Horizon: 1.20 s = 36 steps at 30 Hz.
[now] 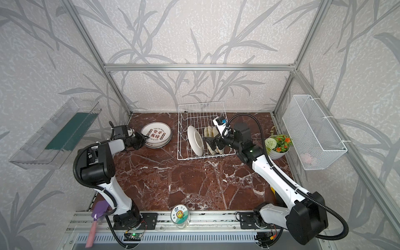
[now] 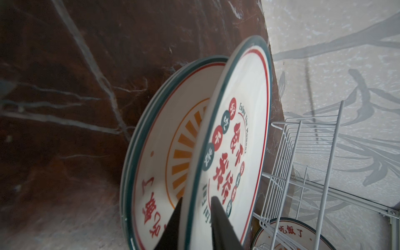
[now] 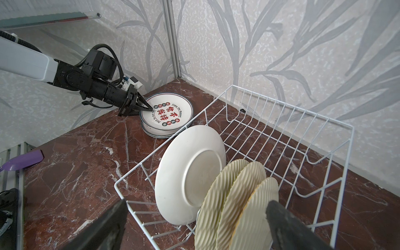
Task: Unload the plates from the dish rack
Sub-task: Place the plate among the plates.
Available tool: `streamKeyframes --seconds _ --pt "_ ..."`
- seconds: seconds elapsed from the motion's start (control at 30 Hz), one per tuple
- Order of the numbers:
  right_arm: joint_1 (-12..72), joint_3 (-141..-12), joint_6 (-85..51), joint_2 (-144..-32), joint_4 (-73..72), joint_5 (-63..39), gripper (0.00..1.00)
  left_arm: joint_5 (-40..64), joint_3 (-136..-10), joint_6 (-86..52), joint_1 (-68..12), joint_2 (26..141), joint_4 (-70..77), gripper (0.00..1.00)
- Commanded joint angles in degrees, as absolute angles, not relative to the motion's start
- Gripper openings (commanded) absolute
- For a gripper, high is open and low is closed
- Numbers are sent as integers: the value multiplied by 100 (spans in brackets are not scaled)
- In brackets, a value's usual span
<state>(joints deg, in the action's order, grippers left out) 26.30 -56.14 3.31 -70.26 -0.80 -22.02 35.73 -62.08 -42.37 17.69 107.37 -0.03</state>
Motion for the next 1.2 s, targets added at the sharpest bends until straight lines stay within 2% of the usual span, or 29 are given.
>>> streamKeyframes --seconds 0.0,0.43,0.6,0.77,1.17 --pt "2670 -5783 363 -7014 -101 -2206 99 3552 -6267 -4139 1793 10481 -139 28" --pt "2672 -5791 309 -7022 -149 -2206 99 3556 -6387 -4046 1793 10244 -571 56" --pt "2667 -5783 295 -7007 -114 -2206 99 3581 -6519 -3877 1793 10300 -930 64" --pt "2672 -5772 318 -6948 -95 -2184 99 3578 -6722 -3662 1793 10329 -1429 67" --pt "2681 -5783 322 -6969 -111 -2215 99 3238 -7196 -3072 1789 10197 -2666 69"
